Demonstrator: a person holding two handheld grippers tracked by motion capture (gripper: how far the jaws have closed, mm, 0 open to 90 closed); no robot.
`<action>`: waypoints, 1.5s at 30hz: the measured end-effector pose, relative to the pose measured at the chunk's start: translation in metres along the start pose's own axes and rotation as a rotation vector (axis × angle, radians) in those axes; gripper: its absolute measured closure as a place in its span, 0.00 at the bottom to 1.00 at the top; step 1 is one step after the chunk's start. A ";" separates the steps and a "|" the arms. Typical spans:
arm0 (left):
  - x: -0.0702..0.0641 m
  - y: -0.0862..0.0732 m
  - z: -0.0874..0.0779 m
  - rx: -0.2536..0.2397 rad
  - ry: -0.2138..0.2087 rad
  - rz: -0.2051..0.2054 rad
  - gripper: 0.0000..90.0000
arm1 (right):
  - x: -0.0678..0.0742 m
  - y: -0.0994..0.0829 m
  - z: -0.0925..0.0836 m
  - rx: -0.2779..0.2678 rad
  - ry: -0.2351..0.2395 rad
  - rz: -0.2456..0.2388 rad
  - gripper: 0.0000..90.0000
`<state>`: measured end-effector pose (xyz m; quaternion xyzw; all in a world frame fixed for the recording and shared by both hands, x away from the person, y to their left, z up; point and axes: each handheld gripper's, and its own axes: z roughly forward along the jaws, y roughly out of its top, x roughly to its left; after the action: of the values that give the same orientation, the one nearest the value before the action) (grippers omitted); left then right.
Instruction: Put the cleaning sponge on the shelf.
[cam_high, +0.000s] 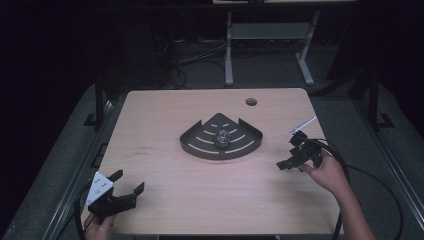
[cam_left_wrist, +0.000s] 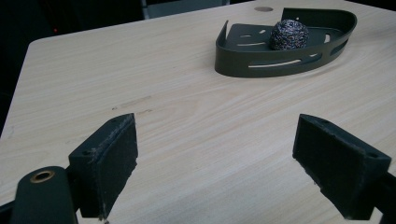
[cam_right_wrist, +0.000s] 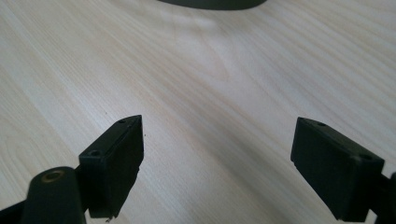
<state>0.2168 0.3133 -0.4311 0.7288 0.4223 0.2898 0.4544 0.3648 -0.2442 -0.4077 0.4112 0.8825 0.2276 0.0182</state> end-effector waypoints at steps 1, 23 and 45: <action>0.000 0.000 0.000 0.000 0.000 0.000 0.15 | 0.000 -0.001 0.000 -0.004 0.001 -0.003 0.19; -0.002 0.000 0.002 0.004 -0.004 0.005 0.15 | 0.002 -0.034 -0.005 -0.015 -0.004 0.003 0.19; -0.002 -0.001 0.001 0.006 -0.004 0.010 0.15 | 0.017 -0.067 -0.005 -0.049 0.003 0.009 0.19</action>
<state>0.2165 0.3115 -0.4322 0.7329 0.4185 0.2895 0.4516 0.3048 -0.2707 -0.4286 0.4144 0.8747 0.2498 0.0261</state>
